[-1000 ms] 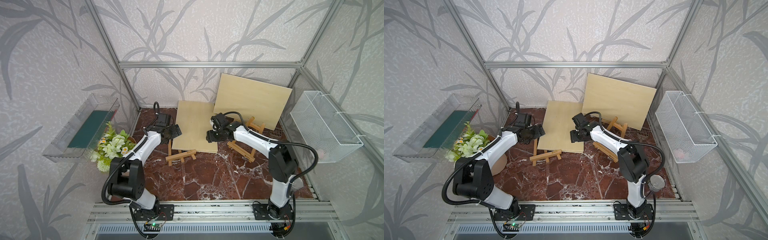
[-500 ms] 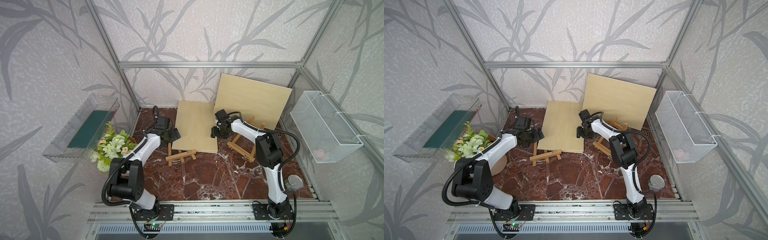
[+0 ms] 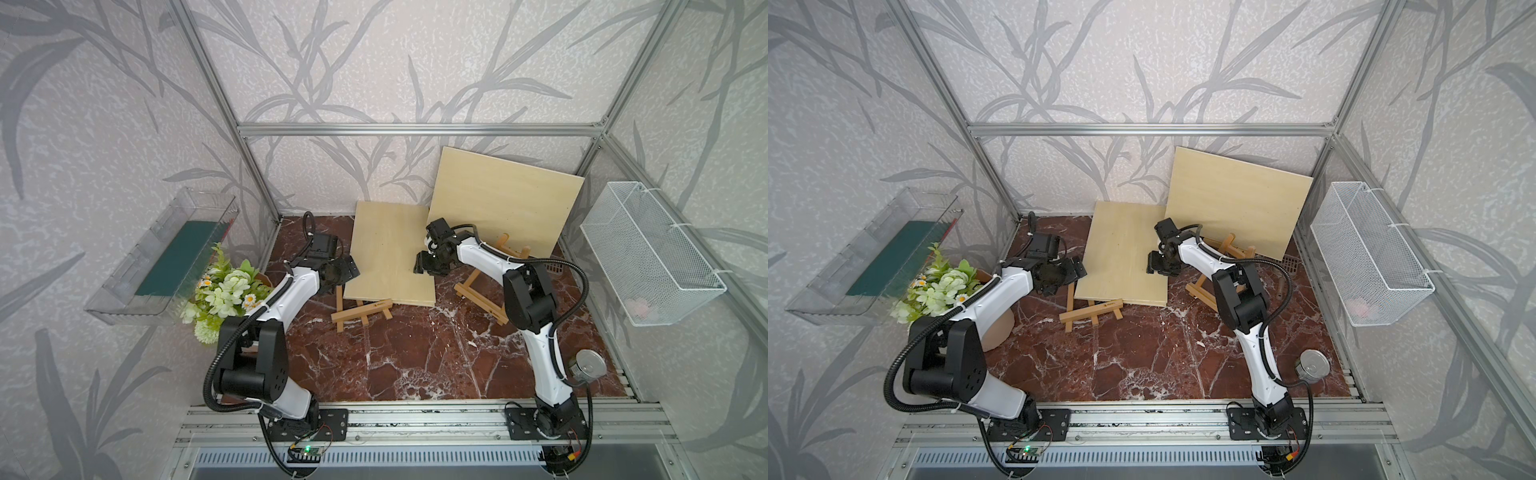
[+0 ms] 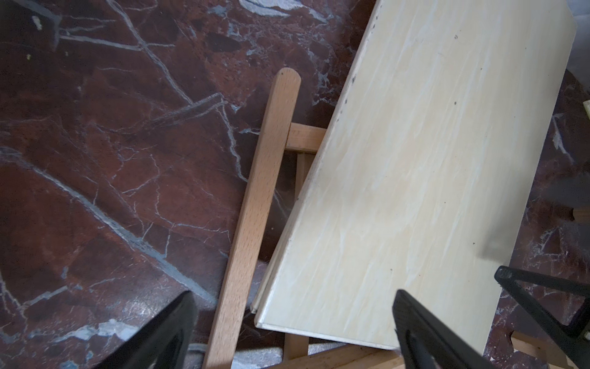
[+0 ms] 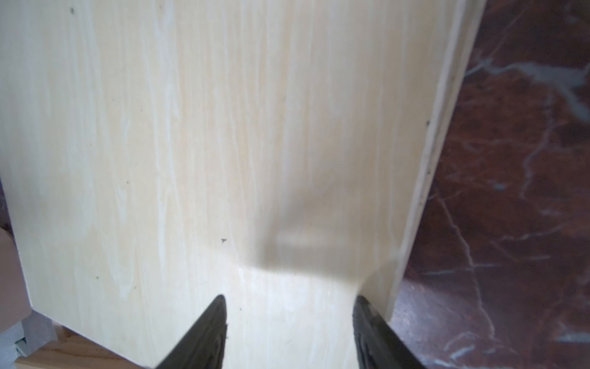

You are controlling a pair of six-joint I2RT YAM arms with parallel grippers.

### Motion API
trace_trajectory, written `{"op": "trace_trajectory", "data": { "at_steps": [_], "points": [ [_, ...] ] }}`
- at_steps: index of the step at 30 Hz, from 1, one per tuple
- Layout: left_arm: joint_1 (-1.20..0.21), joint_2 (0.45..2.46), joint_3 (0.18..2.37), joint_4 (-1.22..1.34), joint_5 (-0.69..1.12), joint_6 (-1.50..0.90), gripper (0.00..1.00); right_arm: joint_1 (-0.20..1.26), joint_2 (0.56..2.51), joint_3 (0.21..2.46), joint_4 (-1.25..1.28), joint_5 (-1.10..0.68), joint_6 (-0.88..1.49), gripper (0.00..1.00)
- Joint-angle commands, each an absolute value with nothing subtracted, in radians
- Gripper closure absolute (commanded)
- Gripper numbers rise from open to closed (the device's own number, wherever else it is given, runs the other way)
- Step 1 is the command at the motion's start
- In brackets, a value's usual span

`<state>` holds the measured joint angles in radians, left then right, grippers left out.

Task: Assemble the easel
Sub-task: Move the drawing board to the center of the board.

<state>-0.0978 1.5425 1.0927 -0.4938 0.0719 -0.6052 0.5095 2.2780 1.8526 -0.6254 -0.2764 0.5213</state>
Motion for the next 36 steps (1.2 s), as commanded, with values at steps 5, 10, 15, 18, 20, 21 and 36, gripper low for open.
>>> {"op": "trace_trajectory", "data": {
  "at_steps": [5,10,15,18,20,21,36],
  "points": [
    [-0.072,1.544,1.086,-0.509,0.076,-0.597,0.03,0.484,2.306,1.879,-0.658,-0.232,0.509,0.38],
    [-0.07,1.561,1.082,-0.518,0.091,-0.589,0.03,0.46,2.313,1.877,-0.66,-0.221,0.499,0.38],
    [-0.07,1.565,1.071,-0.509,0.103,-0.599,0.03,0.467,2.319,1.868,-0.652,-0.238,0.502,0.38],
    [-0.069,1.565,1.071,-0.509,0.103,-0.601,0.03,0.474,2.314,1.862,-0.642,-0.234,0.503,0.38],
    [-0.069,1.565,1.071,-0.508,0.104,-0.601,0.03,0.476,2.311,1.863,-0.638,-0.229,0.5,0.39],
    [-0.07,1.566,1.071,-0.509,0.104,-0.6,0.03,0.477,2.309,1.865,-0.639,-0.225,0.499,0.39],
    [-0.07,1.58,1.062,-0.509,0.106,-0.6,0.03,0.518,2.322,1.919,-0.682,-0.127,0.435,0.39]
  ]
}}
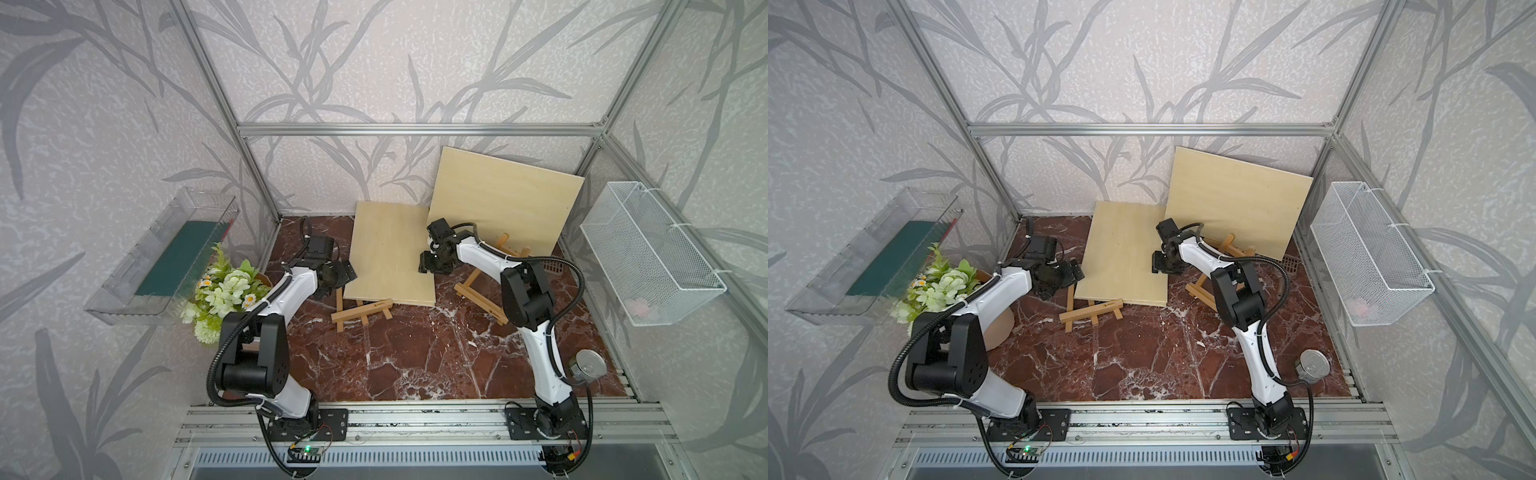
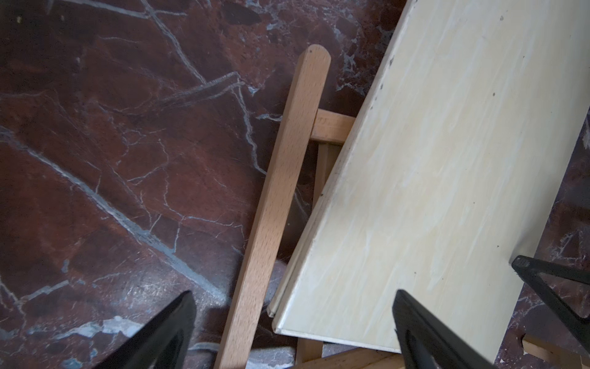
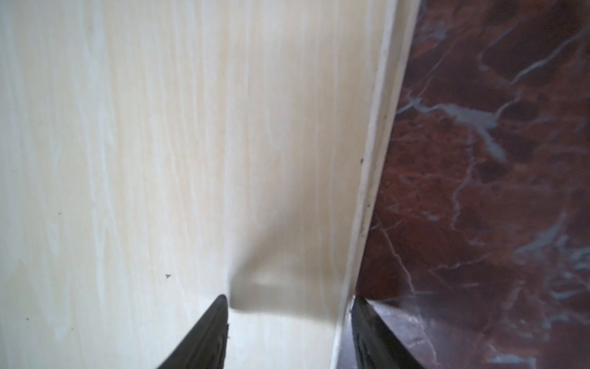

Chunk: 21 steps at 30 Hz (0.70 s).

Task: Assemble the easel
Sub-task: Move the drawing board to the center of the board.

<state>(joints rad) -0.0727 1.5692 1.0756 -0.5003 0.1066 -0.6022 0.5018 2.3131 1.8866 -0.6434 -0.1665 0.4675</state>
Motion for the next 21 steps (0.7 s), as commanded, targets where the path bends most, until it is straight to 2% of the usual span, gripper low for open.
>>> {"op": "trace_trajectory", "data": {
  "at_steps": [1,12,21],
  "points": [
    [-0.069,1.58,1.062,-0.507,0.106,-0.6,0.03,0.519,2.323,1.923,-0.683,-0.126,0.432,0.39],
    [-0.051,1.58,1.048,-0.487,0.125,-0.615,0.03,0.52,2.37,1.949,-0.647,-0.252,0.448,0.39],
    [-0.005,1.595,1.019,-0.451,0.15,-0.609,0.02,0.537,2.382,1.967,-0.531,-0.434,0.437,0.39]
  ]
}}
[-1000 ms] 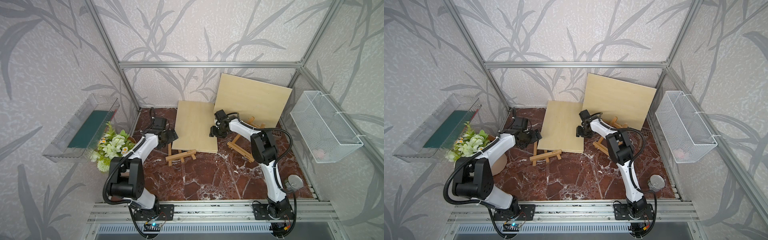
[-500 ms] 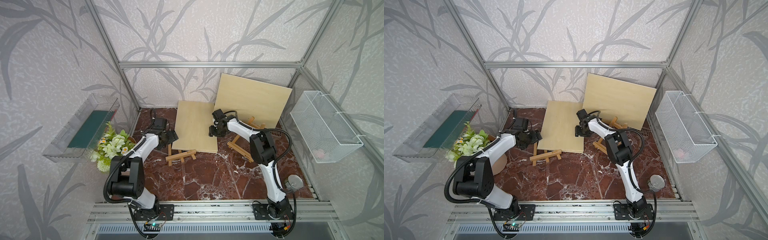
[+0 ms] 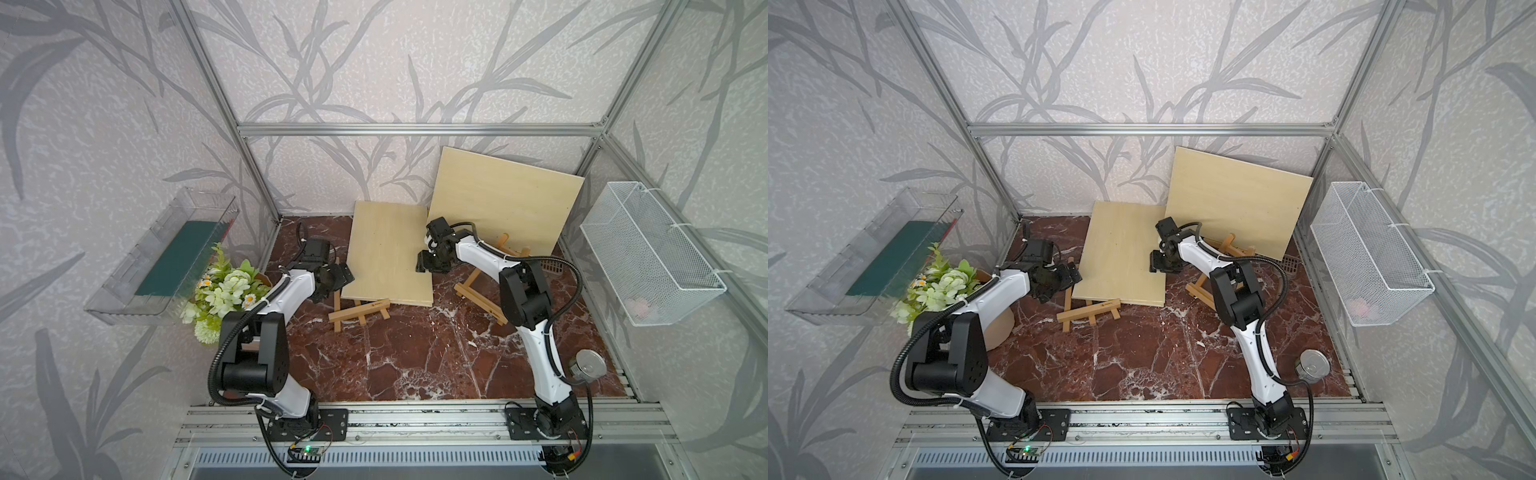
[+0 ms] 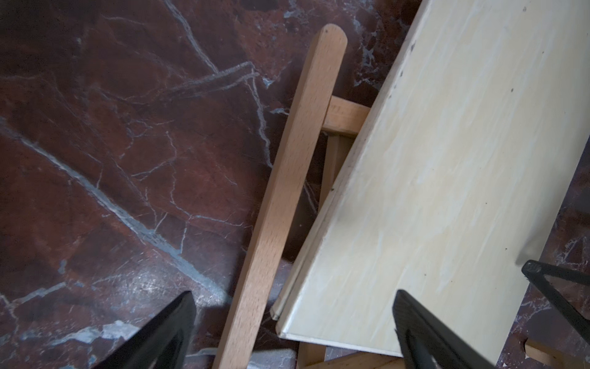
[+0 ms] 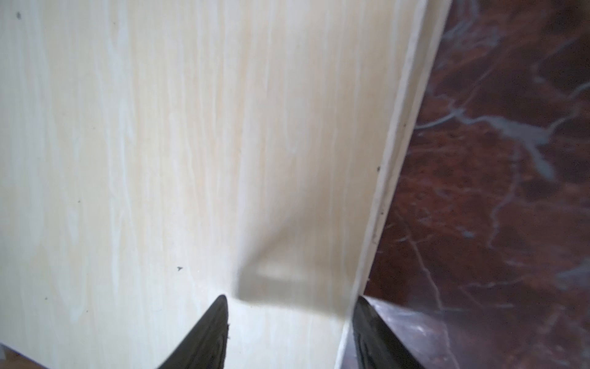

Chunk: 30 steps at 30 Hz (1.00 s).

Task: Assemble the easel
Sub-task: Move the drawing board to the center of the board.

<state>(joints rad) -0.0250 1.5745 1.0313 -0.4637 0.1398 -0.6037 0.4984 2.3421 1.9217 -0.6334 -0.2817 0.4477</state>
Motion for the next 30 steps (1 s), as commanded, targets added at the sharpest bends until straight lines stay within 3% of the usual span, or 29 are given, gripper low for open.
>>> {"op": "trace_trajectory", "data": {
  "at_steps": [1,16,24,30],
  "points": [
    [0.002,1.602,1.019,-0.451,0.156,-0.606,0.03,0.543,2.388,1.982,-0.534,-0.442,0.427,0.4],
    [0.027,1.685,1.016,-0.409,0.255,-0.557,0.03,0.581,2.471,2.123,-0.566,-0.549,0.395,0.4],
    [0.039,1.669,1.007,-0.315,0.209,-0.561,0.13,0.595,2.474,2.128,-0.609,-0.526,0.359,0.4],
    [0.046,1.663,0.957,-0.139,0.246,-0.567,0.27,0.603,2.445,2.034,-0.576,-0.523,0.361,0.4]
  ]
}}
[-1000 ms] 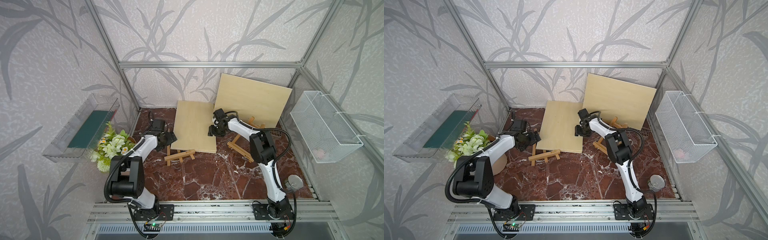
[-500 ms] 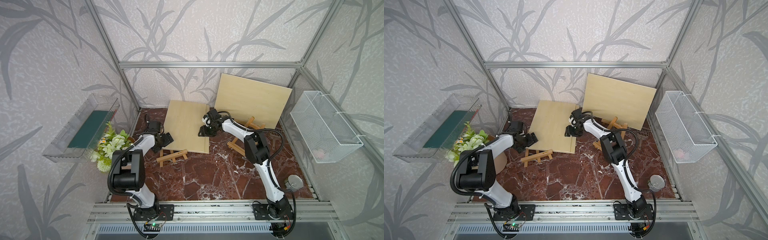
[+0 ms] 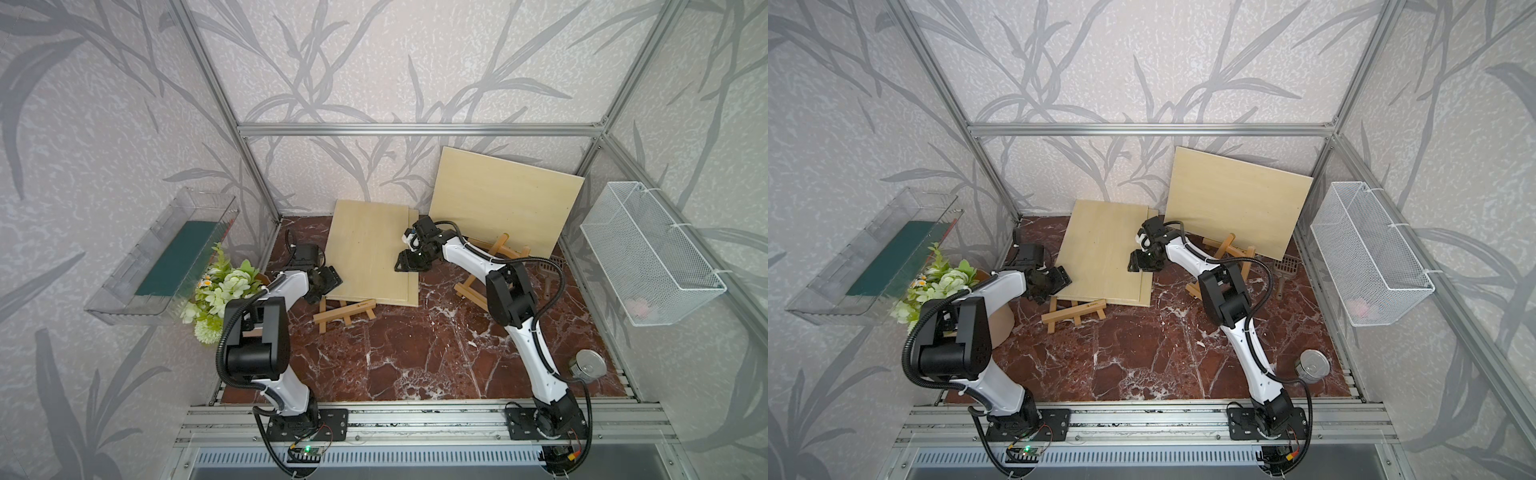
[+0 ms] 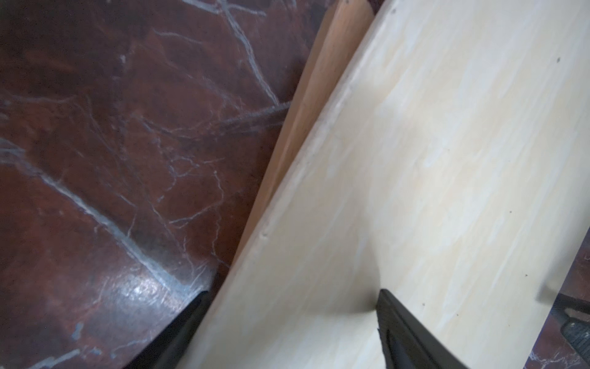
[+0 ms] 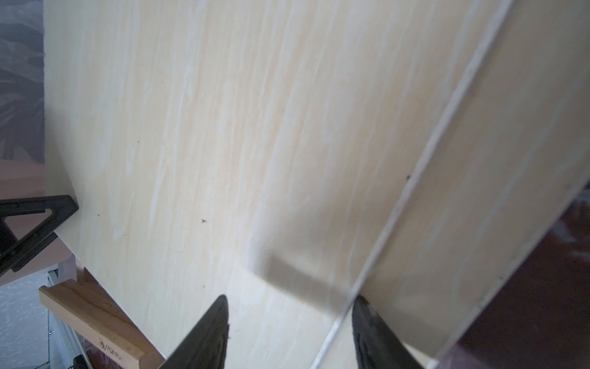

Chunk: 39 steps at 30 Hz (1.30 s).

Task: Assemble the easel
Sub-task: Move the drawing board to the center of the board, then pick up the drawing board.

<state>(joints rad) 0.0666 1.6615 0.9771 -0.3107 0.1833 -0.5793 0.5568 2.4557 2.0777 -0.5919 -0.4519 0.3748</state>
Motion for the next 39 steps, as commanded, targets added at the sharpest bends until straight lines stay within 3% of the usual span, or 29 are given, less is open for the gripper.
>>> {"op": "trace_trajectory", "data": {
  "at_steps": [1,10,21,28,34,39],
  "points": [
    [0.046,1.658,0.948,-0.103,0.274,-0.559,0.3,0.603,2.442,2.019,-0.569,-0.523,0.361,0.4],
    [0.043,1.561,0.917,0.027,0.427,-0.527,0.55,0.608,2.407,1.9,-0.513,-0.528,0.373,0.4],
    [0.012,1.409,0.879,0.103,0.512,-0.514,0.67,0.622,2.383,1.844,-0.474,-0.548,0.378,0.4],
    [-0.096,1.302,0.85,0.163,0.484,-0.461,0.72,0.626,2.369,1.805,-0.438,-0.574,0.385,0.4],
    [-0.155,1.251,0.825,0.208,0.38,-0.49,0.98,0.629,2.307,1.729,-0.382,-0.6,0.38,0.4],
    [-0.204,1.226,0.866,0.14,0.282,-0.5,1.0,0.629,2.158,1.622,-0.376,-0.576,0.312,0.4]
  ]
}}
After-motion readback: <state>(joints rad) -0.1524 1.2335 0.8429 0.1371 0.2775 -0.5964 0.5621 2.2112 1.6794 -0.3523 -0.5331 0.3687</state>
